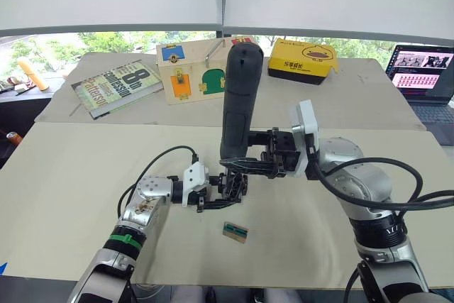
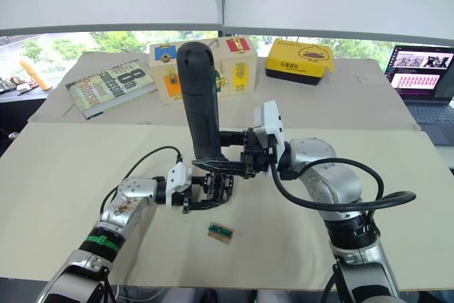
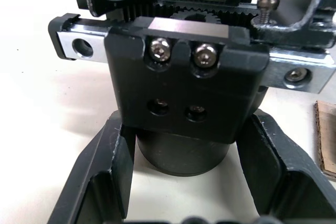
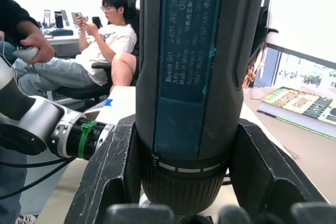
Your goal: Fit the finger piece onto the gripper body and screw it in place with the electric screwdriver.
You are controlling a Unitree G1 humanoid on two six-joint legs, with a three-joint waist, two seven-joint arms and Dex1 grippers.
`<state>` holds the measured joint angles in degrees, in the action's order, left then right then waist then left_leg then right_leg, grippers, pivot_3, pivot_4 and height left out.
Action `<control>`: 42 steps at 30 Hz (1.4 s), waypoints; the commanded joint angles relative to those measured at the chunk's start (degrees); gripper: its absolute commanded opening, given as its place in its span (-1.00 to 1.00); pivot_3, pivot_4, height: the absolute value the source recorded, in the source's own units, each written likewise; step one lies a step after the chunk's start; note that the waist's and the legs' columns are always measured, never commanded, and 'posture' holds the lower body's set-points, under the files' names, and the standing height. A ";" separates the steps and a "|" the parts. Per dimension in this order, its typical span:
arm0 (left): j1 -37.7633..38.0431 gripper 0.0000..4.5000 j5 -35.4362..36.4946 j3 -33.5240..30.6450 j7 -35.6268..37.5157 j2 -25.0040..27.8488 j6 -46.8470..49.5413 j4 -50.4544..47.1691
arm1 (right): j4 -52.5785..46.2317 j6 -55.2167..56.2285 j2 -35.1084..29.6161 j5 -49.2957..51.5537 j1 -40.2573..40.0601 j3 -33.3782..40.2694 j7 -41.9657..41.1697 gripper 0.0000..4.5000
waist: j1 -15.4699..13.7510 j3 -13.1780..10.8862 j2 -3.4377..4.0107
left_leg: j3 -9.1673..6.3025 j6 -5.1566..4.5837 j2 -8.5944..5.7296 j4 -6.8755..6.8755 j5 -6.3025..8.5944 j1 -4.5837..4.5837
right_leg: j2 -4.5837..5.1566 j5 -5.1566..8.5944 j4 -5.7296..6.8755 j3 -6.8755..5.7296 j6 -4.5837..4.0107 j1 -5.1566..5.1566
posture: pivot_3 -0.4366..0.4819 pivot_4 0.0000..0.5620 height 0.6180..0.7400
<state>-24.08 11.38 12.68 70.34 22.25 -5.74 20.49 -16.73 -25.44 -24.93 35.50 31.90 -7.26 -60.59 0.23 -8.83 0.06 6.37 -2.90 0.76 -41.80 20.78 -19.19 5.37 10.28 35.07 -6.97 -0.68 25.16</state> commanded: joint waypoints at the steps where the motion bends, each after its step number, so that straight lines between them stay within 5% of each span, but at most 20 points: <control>1: 0.89 0.01 -1.10 1.36 -0.25 -0.11 1.32 -0.16 | -0.45 -0.56 -0.73 -2.22 -0.98 -2.24 0.48 -0.15 | 0.00 0.05 0.00 | 0.00 0.00 0.00 0.00 0.00 0.01 | 0.00 0.00 0.00 0.01 0.00 -0.01 | -0.05 -0.47 1.00; 22: 1.59 0.01 -1.02 1.05 -0.54 0.51 3.23 -1.41 | 3.29 -2.35 -0.81 -5.57 -0.19 -6.87 4.05 -0.15 | 0.09 0.36 -0.04 | -0.02 0.00 0.02 0.00 0.00 0.23 | 0.08 -0.01 0.02 0.06 -0.03 -0.16 | -0.05 -0.47 1.00; 42: 1.54 0.01 -2.06 1.32 -1.47 0.59 3.54 -0.42 | -0.77 2.48 1.27 2.70 3.42 0.91 -1.68 -0.15 | 0.04 0.34 -0.05 | -0.07 -0.02 0.03 0.00 0.00 0.01 | 0.14 -0.02 -0.01 0.00 -0.05 0.02 | -0.05 -0.47 1.00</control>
<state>-23.59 10.87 12.66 69.23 22.37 -3.52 18.99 -15.26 -24.85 -24.02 35.19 33.20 -8.77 -61.26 0.27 -8.49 0.01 6.29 -2.93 0.79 -41.79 20.79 -19.22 5.50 10.26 35.06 -6.98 -0.73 25.22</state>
